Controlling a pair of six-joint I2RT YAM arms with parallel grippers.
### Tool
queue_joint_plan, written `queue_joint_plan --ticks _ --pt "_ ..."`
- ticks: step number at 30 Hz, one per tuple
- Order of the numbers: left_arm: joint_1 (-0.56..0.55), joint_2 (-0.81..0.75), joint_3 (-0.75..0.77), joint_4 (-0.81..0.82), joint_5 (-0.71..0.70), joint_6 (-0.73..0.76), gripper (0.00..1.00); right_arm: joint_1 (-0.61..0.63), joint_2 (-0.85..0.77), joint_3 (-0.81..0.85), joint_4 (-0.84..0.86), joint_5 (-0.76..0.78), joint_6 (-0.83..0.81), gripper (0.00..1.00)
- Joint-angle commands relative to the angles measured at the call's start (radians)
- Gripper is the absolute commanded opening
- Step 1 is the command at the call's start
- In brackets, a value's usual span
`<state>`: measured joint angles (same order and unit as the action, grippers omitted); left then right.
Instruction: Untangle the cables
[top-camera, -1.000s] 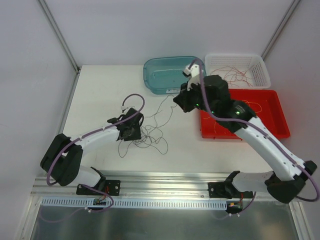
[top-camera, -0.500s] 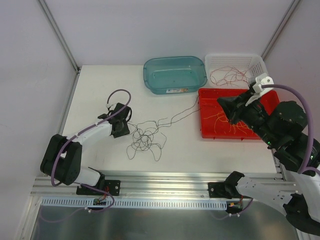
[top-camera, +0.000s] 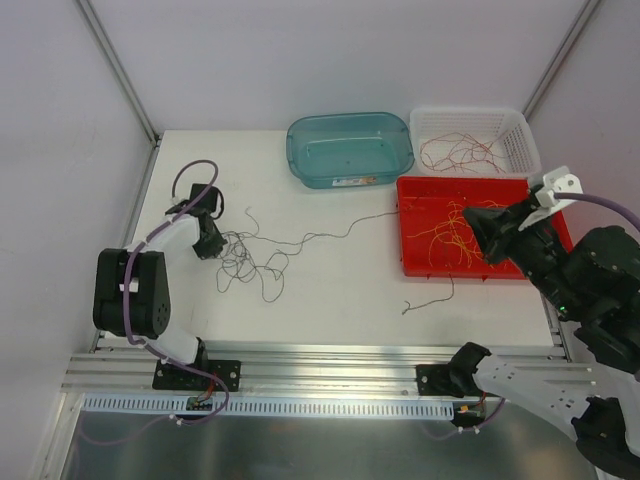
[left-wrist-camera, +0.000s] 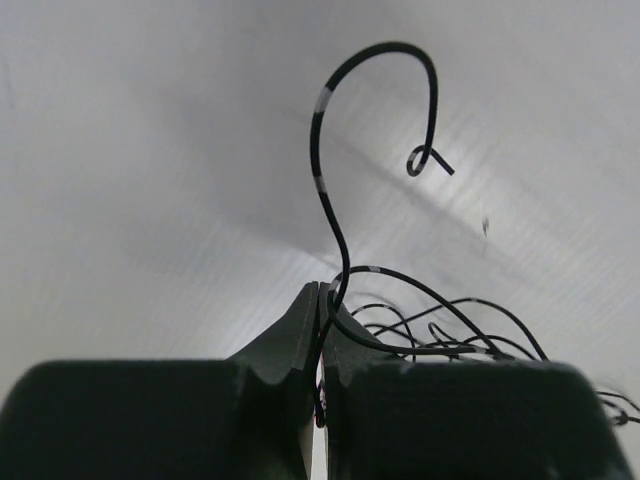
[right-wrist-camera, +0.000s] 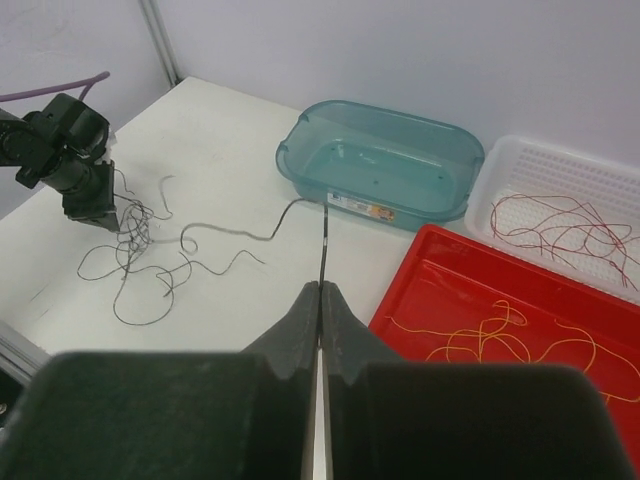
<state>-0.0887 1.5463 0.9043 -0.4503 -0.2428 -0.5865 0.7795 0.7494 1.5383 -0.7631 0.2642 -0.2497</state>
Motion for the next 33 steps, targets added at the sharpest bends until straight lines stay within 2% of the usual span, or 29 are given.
queue_joint_plan --ticks 1,6,9,15,18,22,26,28,30,31,33 --pt "0.069 0.023 0.088 -0.048 0.017 0.088 0.00 0.000 -0.054 0.031 -0.031 0.072 -0.026 0.01" --pt "0.083 0.020 0.131 -0.060 -0.082 0.158 0.00 -0.002 -0.059 0.025 -0.064 0.046 -0.013 0.01" --pt "0.125 0.015 0.119 -0.062 -0.076 0.154 0.00 -0.002 -0.065 0.007 -0.053 0.043 -0.013 0.01" --pt "0.113 -0.077 0.116 -0.060 0.118 0.181 0.00 0.000 0.031 -0.075 -0.004 -0.080 0.029 0.01" --pt "0.092 -0.167 0.093 -0.060 0.203 0.211 0.00 -0.002 0.106 -0.167 0.102 -0.134 0.069 0.01" --pt "0.092 -0.284 0.022 -0.056 0.266 0.234 0.00 -0.009 0.269 -0.213 0.189 -0.137 0.089 0.01" --pt "0.092 -0.333 -0.027 -0.048 0.309 0.260 0.00 -0.049 0.422 -0.204 0.260 -0.122 0.122 0.01" --pt "0.092 -0.348 -0.044 -0.038 0.375 0.275 0.00 -0.085 0.496 -0.202 0.290 -0.089 0.144 0.01" --pt "0.031 -0.360 -0.042 -0.031 0.401 0.296 0.00 -0.108 0.542 -0.196 0.301 -0.068 0.170 0.06" --pt "0.018 -0.374 -0.044 -0.025 0.399 0.303 0.00 -0.111 0.586 -0.188 0.294 -0.068 0.174 0.23" --pt "-0.005 -0.382 -0.045 -0.021 0.407 0.307 0.00 -0.111 0.623 -0.173 0.278 -0.075 0.197 0.41"
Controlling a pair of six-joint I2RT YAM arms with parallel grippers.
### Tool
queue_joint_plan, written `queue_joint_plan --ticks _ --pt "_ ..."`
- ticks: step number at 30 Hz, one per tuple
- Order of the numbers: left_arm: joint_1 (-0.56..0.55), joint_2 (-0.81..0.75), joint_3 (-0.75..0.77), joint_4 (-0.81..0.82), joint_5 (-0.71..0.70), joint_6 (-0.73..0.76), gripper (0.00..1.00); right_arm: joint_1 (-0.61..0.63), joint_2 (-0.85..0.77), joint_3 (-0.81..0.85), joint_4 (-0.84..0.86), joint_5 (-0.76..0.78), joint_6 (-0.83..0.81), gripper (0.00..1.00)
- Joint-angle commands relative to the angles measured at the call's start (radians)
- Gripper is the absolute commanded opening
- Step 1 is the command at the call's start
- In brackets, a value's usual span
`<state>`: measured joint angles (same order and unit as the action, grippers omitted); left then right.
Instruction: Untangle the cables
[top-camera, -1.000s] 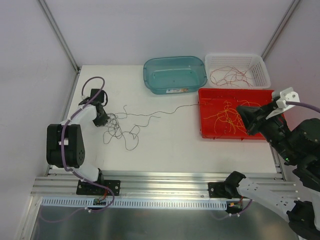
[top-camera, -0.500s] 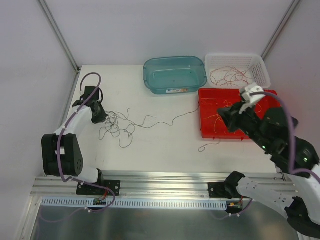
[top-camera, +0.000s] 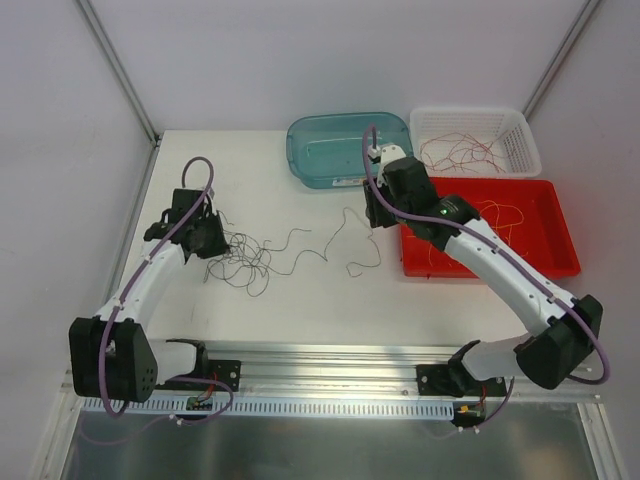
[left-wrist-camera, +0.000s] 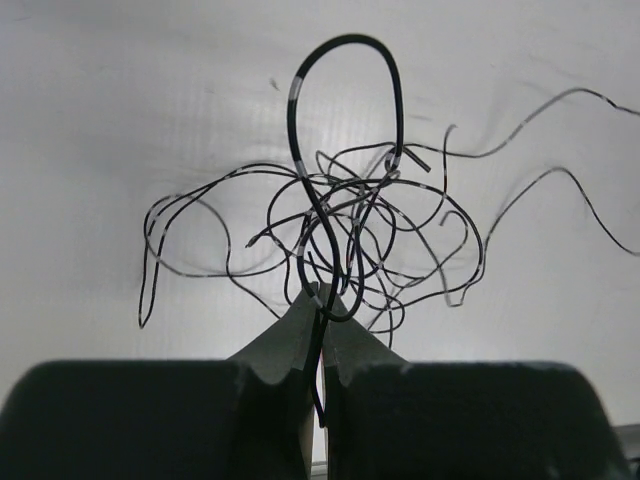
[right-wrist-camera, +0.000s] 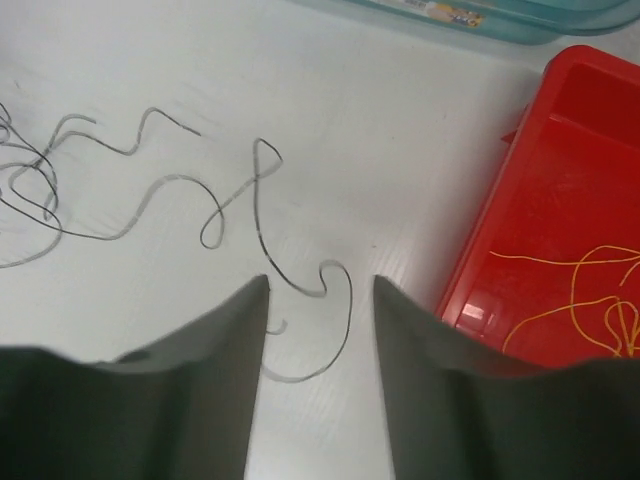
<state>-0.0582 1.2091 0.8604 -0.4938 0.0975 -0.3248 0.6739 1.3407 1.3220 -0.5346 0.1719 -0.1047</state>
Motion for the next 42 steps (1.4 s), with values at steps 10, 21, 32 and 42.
queue_joint_plan --ticks 10,21,32,42 --pt "-0.063 -0.008 0.003 0.034 0.191 0.033 0.00 0.180 0.090 -0.081 0.250 -0.140 0.134 0.61" --pt "-0.080 -0.005 0.002 0.038 0.222 0.039 0.00 0.325 0.408 0.042 0.485 -0.207 0.217 0.62" --pt "-0.081 -0.019 -0.003 0.057 0.261 0.050 0.00 0.314 0.587 0.154 0.518 -0.215 0.266 0.54" --pt "-0.080 -0.046 -0.011 0.078 0.258 0.046 0.06 0.297 0.440 0.082 0.452 -0.128 0.197 0.01"
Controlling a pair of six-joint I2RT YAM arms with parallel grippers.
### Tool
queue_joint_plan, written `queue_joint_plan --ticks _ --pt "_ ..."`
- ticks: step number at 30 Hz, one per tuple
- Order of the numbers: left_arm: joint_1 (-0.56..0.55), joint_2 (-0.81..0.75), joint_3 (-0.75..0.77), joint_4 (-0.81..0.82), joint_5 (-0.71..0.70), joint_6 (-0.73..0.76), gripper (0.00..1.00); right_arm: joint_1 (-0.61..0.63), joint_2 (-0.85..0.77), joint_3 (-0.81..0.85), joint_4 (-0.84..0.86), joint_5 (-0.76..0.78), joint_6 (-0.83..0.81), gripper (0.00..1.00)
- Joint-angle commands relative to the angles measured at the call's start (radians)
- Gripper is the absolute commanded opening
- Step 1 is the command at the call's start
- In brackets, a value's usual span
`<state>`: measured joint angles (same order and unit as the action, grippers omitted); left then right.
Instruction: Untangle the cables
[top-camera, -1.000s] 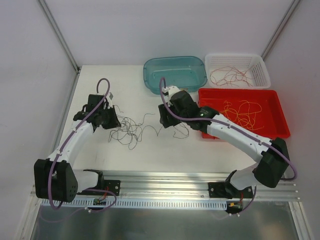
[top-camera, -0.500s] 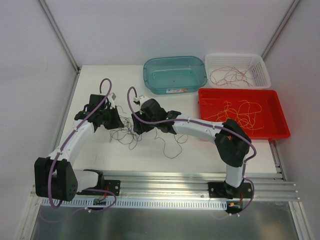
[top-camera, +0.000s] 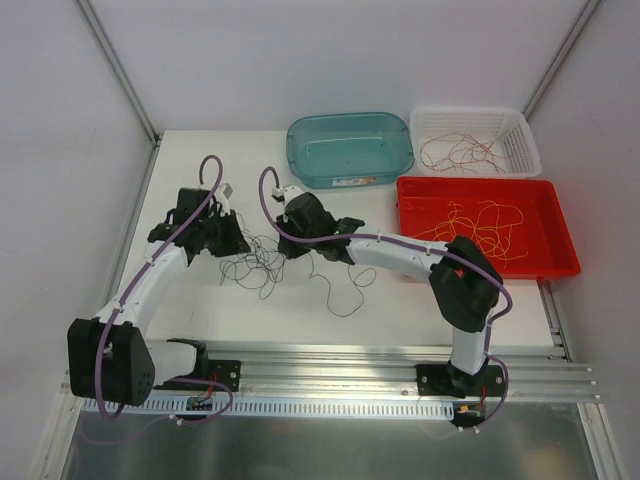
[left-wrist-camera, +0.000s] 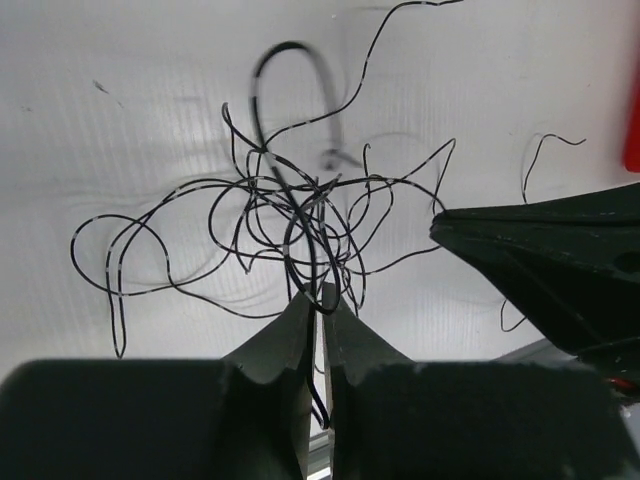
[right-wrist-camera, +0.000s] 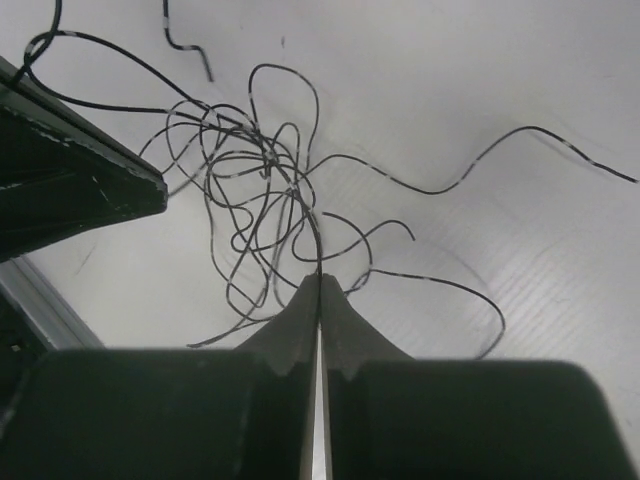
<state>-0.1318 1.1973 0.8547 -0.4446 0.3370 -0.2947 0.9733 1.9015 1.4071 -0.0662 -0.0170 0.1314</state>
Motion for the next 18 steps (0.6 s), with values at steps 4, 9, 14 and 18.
queue_joint_plan --ticks 4,9,14,18 --pt "-0.006 -0.057 -0.008 0.033 -0.003 0.012 0.36 -0.010 -0.238 0.001 -0.110 0.150 -0.093 0.01" --pt "-0.006 -0.134 -0.016 0.044 -0.044 0.017 0.75 -0.021 -0.403 0.021 -0.222 0.210 -0.127 0.01" --pt "-0.015 -0.226 -0.051 0.069 0.078 -0.090 0.89 -0.021 -0.493 0.110 -0.320 0.189 -0.185 0.01" --pt "-0.100 -0.313 -0.124 0.151 0.085 -0.210 0.89 -0.016 -0.544 0.127 -0.351 0.178 -0.190 0.01"
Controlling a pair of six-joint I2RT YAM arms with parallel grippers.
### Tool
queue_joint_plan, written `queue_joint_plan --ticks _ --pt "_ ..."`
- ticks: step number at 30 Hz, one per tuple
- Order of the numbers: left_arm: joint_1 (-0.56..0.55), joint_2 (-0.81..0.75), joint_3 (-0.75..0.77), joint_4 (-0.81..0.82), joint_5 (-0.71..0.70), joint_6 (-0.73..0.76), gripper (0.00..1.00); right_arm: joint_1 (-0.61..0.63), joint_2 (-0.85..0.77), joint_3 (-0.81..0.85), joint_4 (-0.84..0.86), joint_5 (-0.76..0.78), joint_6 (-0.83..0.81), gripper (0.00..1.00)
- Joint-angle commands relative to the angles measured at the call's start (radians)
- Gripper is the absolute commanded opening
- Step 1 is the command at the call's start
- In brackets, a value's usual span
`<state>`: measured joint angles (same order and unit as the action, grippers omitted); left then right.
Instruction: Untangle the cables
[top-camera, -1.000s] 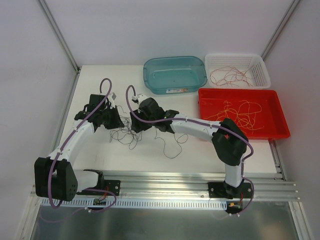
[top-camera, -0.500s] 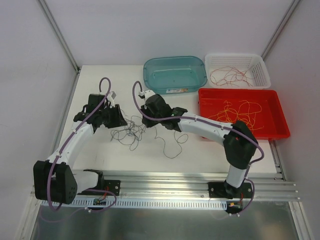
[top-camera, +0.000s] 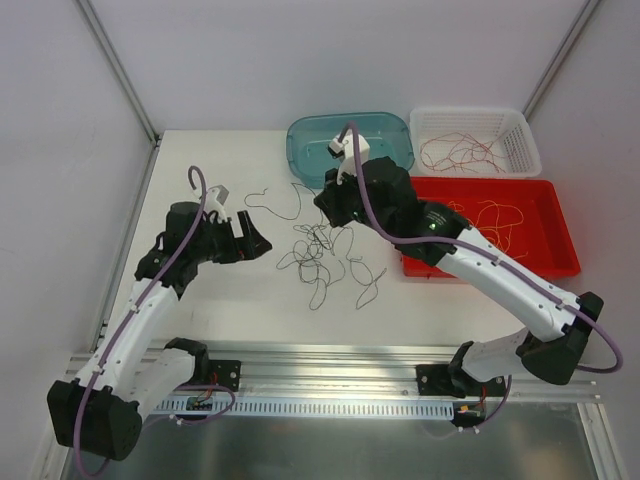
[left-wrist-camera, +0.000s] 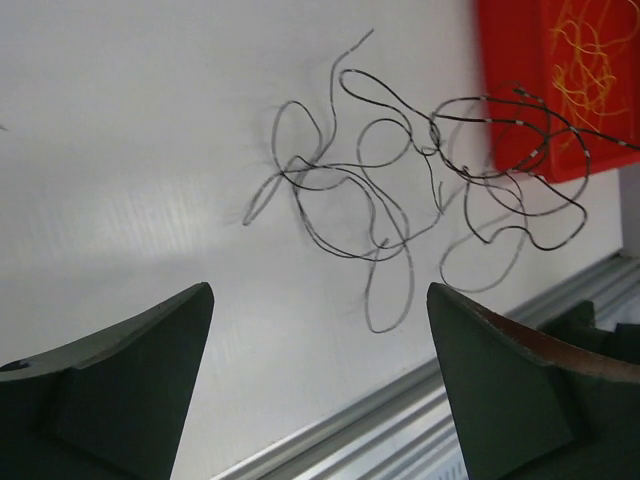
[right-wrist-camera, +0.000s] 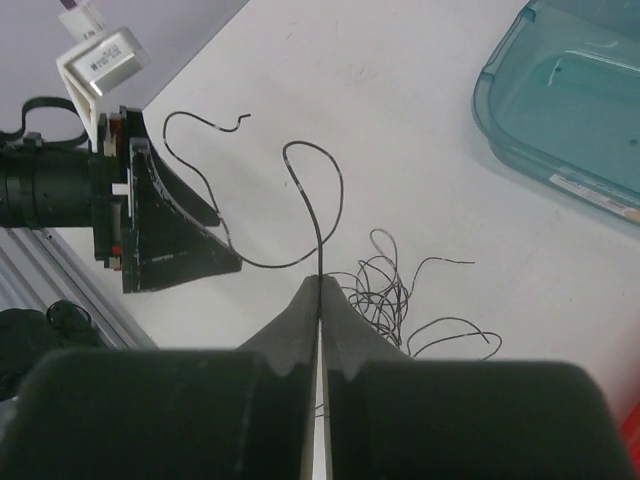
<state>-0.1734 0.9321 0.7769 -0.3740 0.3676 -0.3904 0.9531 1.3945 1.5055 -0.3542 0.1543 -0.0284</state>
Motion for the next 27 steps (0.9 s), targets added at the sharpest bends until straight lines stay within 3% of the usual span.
queue_joint_plan --ticks 1,5,12,18,27 --pt "-0.084 -0.058 -0.062 0.102 0.053 -0.140 0.89 0.004 -0.060 0.027 -0.062 0.011 -0.027 0.01" --pt "-0.239 -0.081 -0.158 0.219 0.008 -0.273 0.89 0.006 -0.101 0.024 -0.065 0.047 -0.008 0.01" --pt "-0.383 -0.105 -0.269 0.451 -0.113 -0.378 0.90 0.007 -0.114 0.010 -0.106 0.044 0.024 0.01" --pt "-0.437 -0.026 -0.266 0.567 -0.196 -0.349 0.88 0.019 -0.146 -0.022 -0.072 0.019 0.077 0.01" --pt "-0.546 0.083 -0.277 0.793 -0.309 -0.470 0.88 0.038 -0.169 -0.083 -0.029 0.076 0.131 0.01"
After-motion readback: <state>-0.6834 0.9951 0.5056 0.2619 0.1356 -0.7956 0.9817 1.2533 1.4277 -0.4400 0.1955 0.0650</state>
